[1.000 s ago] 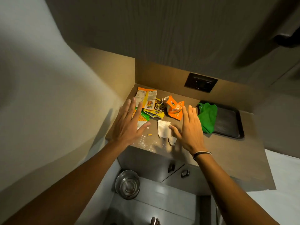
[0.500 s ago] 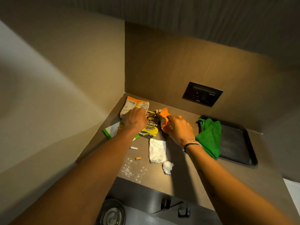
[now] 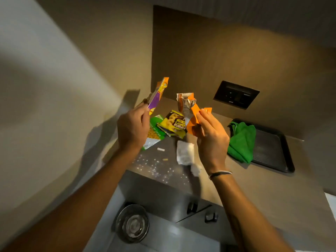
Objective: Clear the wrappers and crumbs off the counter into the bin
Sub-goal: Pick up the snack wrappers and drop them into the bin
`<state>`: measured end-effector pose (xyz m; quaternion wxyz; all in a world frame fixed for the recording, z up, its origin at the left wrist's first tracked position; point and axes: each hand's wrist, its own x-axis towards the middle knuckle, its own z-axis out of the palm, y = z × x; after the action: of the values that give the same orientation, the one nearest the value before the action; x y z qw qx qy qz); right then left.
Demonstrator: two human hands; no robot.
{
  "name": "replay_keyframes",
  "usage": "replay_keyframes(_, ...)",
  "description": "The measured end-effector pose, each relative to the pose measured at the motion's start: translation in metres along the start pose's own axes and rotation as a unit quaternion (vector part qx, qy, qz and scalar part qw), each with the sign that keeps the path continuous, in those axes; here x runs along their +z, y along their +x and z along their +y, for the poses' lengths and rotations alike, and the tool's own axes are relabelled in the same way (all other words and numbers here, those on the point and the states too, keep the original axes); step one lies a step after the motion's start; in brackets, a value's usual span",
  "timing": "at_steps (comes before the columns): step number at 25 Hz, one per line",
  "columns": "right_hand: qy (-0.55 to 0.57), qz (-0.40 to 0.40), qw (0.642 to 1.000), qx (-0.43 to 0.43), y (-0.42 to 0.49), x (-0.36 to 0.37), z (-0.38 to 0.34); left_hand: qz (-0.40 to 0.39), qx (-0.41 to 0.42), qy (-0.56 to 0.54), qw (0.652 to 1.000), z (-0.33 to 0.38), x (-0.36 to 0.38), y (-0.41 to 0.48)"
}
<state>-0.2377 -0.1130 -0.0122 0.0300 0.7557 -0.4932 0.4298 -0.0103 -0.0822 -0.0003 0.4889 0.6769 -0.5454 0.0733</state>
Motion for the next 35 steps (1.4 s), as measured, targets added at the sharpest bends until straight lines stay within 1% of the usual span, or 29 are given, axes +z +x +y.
replay_keyframes(1,0.024,0.013,0.999,-0.02,-0.017,-0.007,-0.02,0.022,-0.014,-0.028,0.999,0.002,-0.019,-0.02)
replay_keyframes(2,0.052,0.003,0.998,-0.041,-0.041,-0.013,-0.044,0.037,-0.04,-0.047,0.997,0.0,-0.042,-0.045)
replay_keyframes(5,0.118,-0.079,0.987,-0.078,-0.124,-0.022,-0.102,0.074,-0.114,-0.063,0.989,-0.012,-0.103,-0.132)
replay_keyframes(7,0.138,-0.132,0.978,-0.085,-0.178,-0.019,-0.12,0.071,-0.176,-0.049,0.981,-0.026,-0.128,-0.193)
replay_keyframes(9,0.138,-0.175,0.971,-0.088,-0.226,-0.012,-0.122,0.034,-0.233,-0.037,0.971,-0.039,-0.138,-0.248)
replay_keyframes(12,0.114,-0.269,0.954,-0.07,-0.295,0.019,-0.104,-0.024,-0.255,0.006,0.967,-0.074,-0.128,-0.329)
replay_keyframes(14,0.083,-0.354,0.931,-0.025,-0.338,0.054,-0.084,-0.07,-0.286,0.039,0.955,-0.106,-0.104,-0.378)
replay_keyframes(16,0.065,-0.446,0.892,0.025,-0.374,0.097,-0.063,-0.127,-0.306,0.053,0.942,-0.144,-0.07,-0.419)
replay_keyframes(18,0.063,-0.493,0.867,0.047,-0.41,0.153,-0.04,-0.183,-0.296,0.053,0.936,-0.19,-0.025,-0.455)
replay_keyframes(20,0.073,-0.516,0.852,0.051,-0.452,0.22,-0.014,-0.227,-0.291,0.039,0.929,-0.244,0.031,-0.492)
replay_keyframes(22,0.061,-0.52,0.851,0.037,-0.489,0.287,0.011,-0.279,-0.315,0.026,0.907,-0.305,0.085,-0.524)
replay_keyframes(23,0.049,-0.54,0.84,0.032,-0.504,0.315,0.022,-0.324,-0.311,0.036,0.893,-0.332,0.109,-0.538)
replay_keyframes(24,0.035,-0.564,0.825,0.019,-0.516,0.341,0.033,-0.383,-0.282,0.052,0.878,-0.357,0.129,-0.549)
replay_keyframes(25,0.03,-0.601,0.799,-0.005,-0.527,0.362,0.043,-0.441,-0.244,0.066,0.861,-0.373,0.141,-0.558)
replay_keyframes(26,0.022,-0.644,0.763,-0.05,-0.536,0.376,0.052,-0.486,-0.204,0.073,0.846,-0.384,0.148,-0.565)
replay_keyframes(27,-0.001,-0.676,0.729,-0.108,-0.543,0.385,0.061,-0.518,-0.166,0.077,0.835,-0.393,0.154,-0.572)
replay_keyframes(28,-0.023,-0.689,0.709,-0.146,-0.549,0.389,0.067,-0.537,-0.137,0.084,0.828,-0.398,0.156,-0.576)
replay_keyframes(29,-0.042,-0.689,0.706,-0.158,-0.55,0.387,0.071,-0.564,-0.138,0.097,0.808,-0.399,0.155,-0.576)
replay_keyframes(30,-0.056,-0.683,0.715,-0.137,-0.546,0.38,0.07,-0.598,-0.168,0.115,0.775,-0.395,0.15,-0.573)
replay_keyframes(31,-0.057,-0.669,0.734,-0.102,-0.541,0.369,0.066,-0.617,-0.198,0.136,0.749,-0.389,0.141,-0.571)
replay_keyframes(32,-0.05,-0.648,0.757,-0.066,-0.533,0.353,0.058,-0.611,-0.222,0.152,0.744,-0.378,0.128,-0.568)
replay_keyframes(33,-0.049,-0.635,0.769,-0.047,-0.524,0.336,0.049,-0.585,-0.215,0.166,0.764,-0.366,0.113,-0.563)
replay_keyframes(34,-0.051,-0.632,0.772,-0.043,-0.513,0.316,0.039,-0.551,-0.177,0.17,0.798,-0.352,0.096,-0.558)
replay_keyframes(35,-0.057,-0.634,0.77,-0.048,-0.498,0.295,0.028,-0.525,-0.148,0.154,0.824,-0.336,0.078,-0.546)
